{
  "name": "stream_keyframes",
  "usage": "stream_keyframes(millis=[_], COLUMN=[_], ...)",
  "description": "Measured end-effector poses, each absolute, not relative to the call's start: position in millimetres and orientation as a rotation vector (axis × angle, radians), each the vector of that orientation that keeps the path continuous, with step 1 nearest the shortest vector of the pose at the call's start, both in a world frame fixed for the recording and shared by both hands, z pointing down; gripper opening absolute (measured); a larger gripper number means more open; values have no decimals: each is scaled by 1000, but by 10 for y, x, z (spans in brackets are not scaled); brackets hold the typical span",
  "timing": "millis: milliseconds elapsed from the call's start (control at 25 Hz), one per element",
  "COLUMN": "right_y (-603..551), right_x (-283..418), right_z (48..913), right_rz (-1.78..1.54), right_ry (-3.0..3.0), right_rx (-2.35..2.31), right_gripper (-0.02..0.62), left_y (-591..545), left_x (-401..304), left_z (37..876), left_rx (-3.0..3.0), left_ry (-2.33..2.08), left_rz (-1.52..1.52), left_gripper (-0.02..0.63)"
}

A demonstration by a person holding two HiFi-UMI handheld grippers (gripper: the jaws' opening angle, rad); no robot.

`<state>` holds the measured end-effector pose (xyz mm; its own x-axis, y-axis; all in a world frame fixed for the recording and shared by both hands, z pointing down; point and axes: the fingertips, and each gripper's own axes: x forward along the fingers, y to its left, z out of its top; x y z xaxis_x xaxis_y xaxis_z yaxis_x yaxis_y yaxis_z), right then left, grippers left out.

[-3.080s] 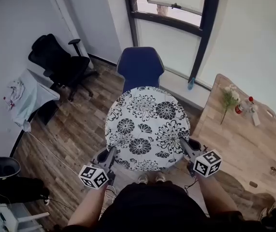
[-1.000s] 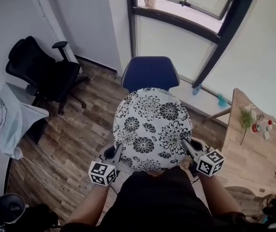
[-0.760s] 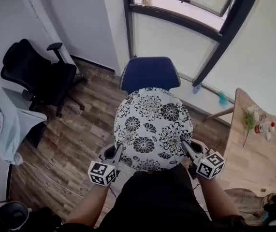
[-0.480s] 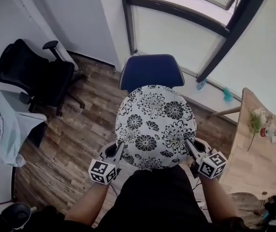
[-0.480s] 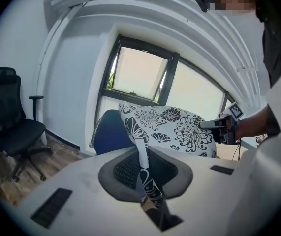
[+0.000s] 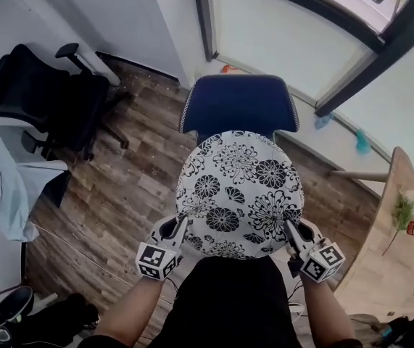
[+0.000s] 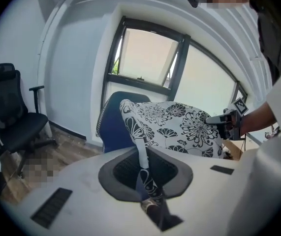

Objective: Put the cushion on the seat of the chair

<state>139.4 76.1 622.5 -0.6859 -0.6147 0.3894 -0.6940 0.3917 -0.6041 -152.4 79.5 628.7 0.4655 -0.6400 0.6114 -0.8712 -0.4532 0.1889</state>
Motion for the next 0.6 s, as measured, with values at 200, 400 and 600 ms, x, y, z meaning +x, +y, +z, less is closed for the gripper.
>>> stream_keyframes(millis=[200, 400, 600], right_y=[696, 632, 607], right_x=[1378, 1395, 1374], right_z=[6692, 6665, 6620], right_rz=[1189, 1145, 1140], right_ry=[-2522, -2501, -2465], right_rx=[1148, 1170, 1170], right_gripper=[44, 44, 44], left_y=[693, 675, 639], left_x=[-1552, -1502, -1503], left_z=[6679, 6740, 6753], left_rx=[2232, 2233, 2228], left_ry=[-1307, -1280, -1257], left_rz=[642, 633, 632], left_gripper=[28, 28, 28])
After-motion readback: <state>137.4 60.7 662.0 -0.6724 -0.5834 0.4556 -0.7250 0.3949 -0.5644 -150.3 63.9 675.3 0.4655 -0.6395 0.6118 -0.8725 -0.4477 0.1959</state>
